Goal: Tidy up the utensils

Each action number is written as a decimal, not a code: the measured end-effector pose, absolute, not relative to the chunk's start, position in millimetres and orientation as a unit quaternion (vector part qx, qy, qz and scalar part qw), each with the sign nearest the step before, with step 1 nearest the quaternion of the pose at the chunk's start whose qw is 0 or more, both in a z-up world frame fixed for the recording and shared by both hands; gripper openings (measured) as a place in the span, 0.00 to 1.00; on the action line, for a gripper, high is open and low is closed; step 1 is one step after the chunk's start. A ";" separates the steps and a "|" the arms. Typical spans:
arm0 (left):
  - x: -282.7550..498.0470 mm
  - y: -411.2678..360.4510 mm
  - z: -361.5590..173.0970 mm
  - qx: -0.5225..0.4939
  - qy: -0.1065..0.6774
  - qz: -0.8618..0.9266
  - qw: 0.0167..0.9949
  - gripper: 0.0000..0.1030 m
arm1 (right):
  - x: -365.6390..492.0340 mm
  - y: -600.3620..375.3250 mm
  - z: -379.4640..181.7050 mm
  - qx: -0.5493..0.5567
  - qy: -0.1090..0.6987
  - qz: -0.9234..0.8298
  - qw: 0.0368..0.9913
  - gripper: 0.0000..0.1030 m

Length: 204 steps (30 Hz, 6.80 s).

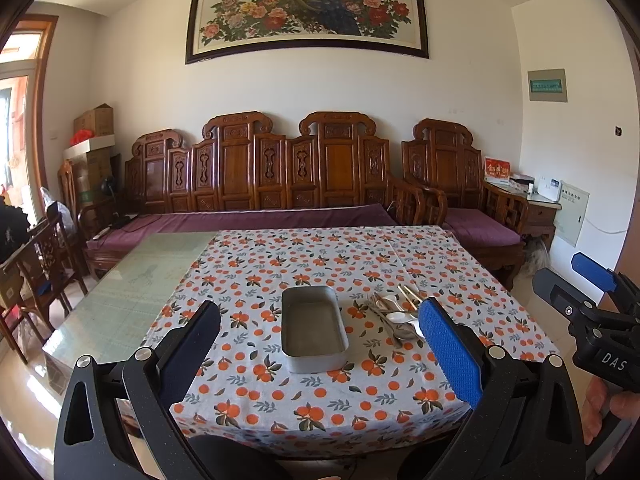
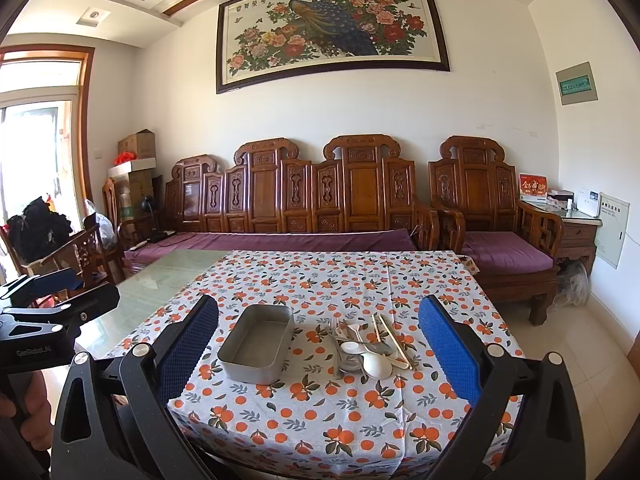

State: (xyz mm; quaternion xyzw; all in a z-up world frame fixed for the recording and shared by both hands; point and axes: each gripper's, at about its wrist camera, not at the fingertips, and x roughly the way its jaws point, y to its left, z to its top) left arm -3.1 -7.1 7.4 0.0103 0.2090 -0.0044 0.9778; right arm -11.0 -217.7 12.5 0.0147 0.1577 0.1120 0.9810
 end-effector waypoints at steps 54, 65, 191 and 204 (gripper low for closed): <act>-3.9 -10.3 8.4 0.007 0.207 -0.008 0.978 0.93 | -12.0 -214.4 16.7 0.017 0.159 0.114 0.981 0.97; 12.0 -12.1 -14.2 0.013 0.241 -0.025 0.970 0.93 | -3.4 -216.1 1.2 0.019 0.171 0.126 0.977 0.97; 345.8 -122.7 -246.7 0.007 0.528 -0.091 0.844 0.03 | 341.5 -305.5 -242.1 0.020 0.429 0.159 0.889 0.03; 320.8 -106.3 -218.5 0.016 0.501 -0.097 0.860 0.01 | 329.6 -291.6 -232.6 0.019 0.426 0.163 0.890 0.03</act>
